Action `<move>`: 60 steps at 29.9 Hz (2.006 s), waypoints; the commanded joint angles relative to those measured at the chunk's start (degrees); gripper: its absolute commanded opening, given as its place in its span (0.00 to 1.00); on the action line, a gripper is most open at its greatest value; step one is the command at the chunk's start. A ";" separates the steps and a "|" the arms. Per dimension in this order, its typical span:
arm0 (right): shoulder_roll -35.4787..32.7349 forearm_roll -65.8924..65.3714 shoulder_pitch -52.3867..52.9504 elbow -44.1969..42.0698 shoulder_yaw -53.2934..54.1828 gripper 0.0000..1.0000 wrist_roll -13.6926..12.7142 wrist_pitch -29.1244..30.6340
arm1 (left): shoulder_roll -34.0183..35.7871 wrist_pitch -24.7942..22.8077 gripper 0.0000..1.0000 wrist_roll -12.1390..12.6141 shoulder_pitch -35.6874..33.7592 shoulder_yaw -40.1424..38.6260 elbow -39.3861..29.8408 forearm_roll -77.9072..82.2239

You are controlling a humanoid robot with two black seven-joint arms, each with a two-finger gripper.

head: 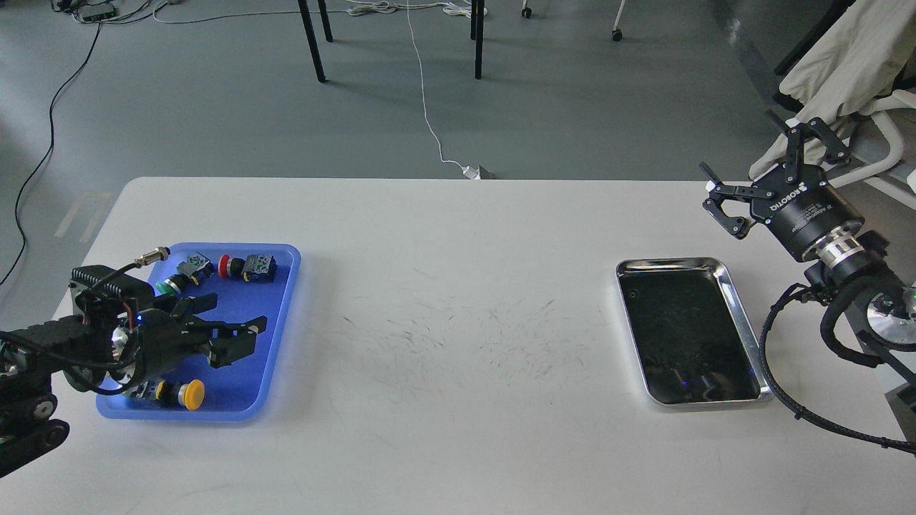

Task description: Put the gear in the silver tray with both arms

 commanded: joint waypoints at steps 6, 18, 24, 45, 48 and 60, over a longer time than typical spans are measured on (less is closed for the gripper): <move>0.00 0.00 -0.02 0.00 0.00 0.96 0.03 0.01 | -1.55 0.56 0.89 -0.06 0.99 0.51 2.35 1.45; -0.09 0.00 -0.11 0.00 0.00 0.96 0.03 0.01 | -2.07 1.35 0.82 -1.02 1.96 0.51 6.56 2.78; -0.09 0.00 -0.11 0.00 0.00 0.96 0.03 0.01 | -3.30 1.44 0.77 -1.11 2.49 0.68 7.44 2.78; -0.79 -0.09 -0.02 0.53 0.18 0.95 0.03 0.10 | -3.57 1.61 0.20 -1.29 2.49 1.74 9.03 4.36; -0.79 0.00 -0.02 0.53 0.18 0.95 0.03 0.10 | -3.48 1.61 0.14 -1.38 2.49 1.74 9.03 4.27; -1.06 0.00 0.07 0.62 0.62 0.95 0.03 0.18 | 1.95 0.56 0.05 -0.07 -2.95 -0.98 -1.41 0.94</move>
